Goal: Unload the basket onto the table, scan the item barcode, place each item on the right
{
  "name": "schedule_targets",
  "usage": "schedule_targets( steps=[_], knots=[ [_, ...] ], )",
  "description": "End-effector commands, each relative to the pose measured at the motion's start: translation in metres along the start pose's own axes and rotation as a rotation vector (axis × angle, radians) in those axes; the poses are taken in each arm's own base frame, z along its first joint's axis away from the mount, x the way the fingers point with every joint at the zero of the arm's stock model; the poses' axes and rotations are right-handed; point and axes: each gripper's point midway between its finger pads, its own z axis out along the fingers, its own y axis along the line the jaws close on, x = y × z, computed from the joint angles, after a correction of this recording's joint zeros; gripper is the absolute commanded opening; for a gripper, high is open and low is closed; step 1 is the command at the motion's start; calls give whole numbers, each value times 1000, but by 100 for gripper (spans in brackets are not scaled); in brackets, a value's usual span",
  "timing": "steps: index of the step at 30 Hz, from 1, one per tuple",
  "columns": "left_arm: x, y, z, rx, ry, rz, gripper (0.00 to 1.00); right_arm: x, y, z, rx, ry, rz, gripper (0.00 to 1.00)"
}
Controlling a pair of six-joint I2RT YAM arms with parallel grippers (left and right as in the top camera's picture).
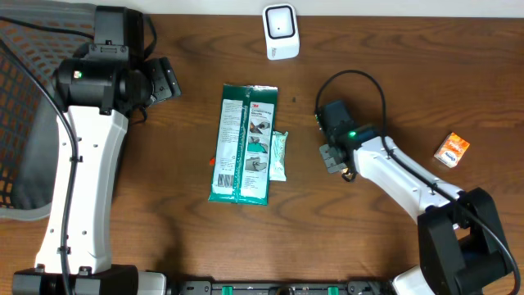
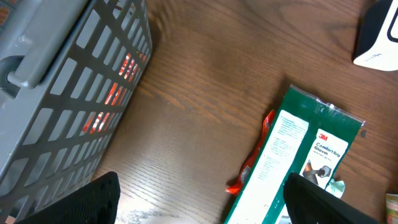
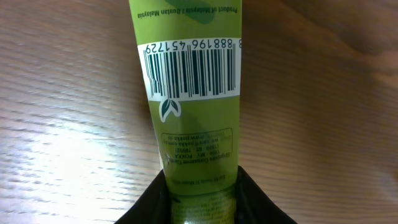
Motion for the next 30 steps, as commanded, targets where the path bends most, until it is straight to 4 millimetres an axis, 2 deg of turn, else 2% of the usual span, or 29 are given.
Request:
schedule_targets(
  steps=[1,11,20,24,26,30],
  knots=[
    [-2,3,0,-14,-4,14,85,3,14,-5,-23,-16,11,23],
    [-2,3,0,-14,-4,14,85,1,13,-6,3,-26,30,20],
    [-2,3,0,-14,-4,14,85,-4,-55,-13,344,-70,123,20],
    [-2,3,0,-14,-4,14,85,-2,-78,-16,435,-65,145,20],
    [-2,3,0,-14,-4,14,85,-1,-83,-15,444,-59,152,20],
    [-2,3,0,-14,-4,14,85,1,-82,-12,426,-49,153,19]
  ],
)
